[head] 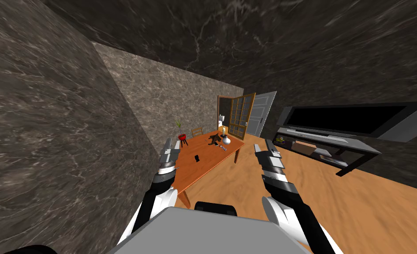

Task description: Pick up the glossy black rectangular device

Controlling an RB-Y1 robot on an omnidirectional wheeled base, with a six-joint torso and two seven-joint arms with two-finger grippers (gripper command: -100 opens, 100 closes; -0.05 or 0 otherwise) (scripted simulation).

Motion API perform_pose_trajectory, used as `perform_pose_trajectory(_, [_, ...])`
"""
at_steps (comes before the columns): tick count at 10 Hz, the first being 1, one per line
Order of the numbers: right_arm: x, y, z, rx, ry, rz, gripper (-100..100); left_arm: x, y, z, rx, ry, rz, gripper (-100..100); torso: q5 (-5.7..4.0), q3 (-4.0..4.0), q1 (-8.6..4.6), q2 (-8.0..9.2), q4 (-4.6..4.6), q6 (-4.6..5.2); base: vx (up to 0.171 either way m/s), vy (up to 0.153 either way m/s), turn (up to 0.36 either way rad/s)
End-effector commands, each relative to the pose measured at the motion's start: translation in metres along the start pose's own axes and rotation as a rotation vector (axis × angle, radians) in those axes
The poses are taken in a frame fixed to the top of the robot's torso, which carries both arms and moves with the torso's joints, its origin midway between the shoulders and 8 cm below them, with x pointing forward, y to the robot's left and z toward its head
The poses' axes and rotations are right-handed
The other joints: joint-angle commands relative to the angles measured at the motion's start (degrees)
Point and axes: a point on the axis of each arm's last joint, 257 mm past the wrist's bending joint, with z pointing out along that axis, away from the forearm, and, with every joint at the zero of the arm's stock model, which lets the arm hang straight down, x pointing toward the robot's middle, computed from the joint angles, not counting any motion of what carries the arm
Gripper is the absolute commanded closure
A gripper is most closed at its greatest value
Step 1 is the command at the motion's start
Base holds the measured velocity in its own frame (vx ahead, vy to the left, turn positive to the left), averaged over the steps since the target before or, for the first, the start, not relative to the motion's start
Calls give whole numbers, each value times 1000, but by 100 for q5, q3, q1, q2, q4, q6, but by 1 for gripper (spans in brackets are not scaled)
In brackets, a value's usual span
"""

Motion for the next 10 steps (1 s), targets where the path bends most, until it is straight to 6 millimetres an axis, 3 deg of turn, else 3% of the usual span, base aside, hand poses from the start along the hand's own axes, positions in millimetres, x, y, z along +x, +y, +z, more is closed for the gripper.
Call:
perform_pose_trajectory(1, [0, 0, 0, 0, 0, 0, 0, 1, 16, 0, -35, 26, 14, -100, 0, 0, 0, 0, 0, 0, -16, -13, -68])
perform_pose_trajectory(6, [0, 0, 0, 0, 0, 0, 0, -4, 84, -3, -188, 100, 77, -100, -2, 3, -10, 6, 1, 2, -21, -29, -113])
perform_pose_trajectory(10, [0, 0, 0, 0, 0, 0, 0, -13, 127, -7, -287, 127, 118, -100, -1, -1, -6, -2, -1, -1, 4, -24, -81])
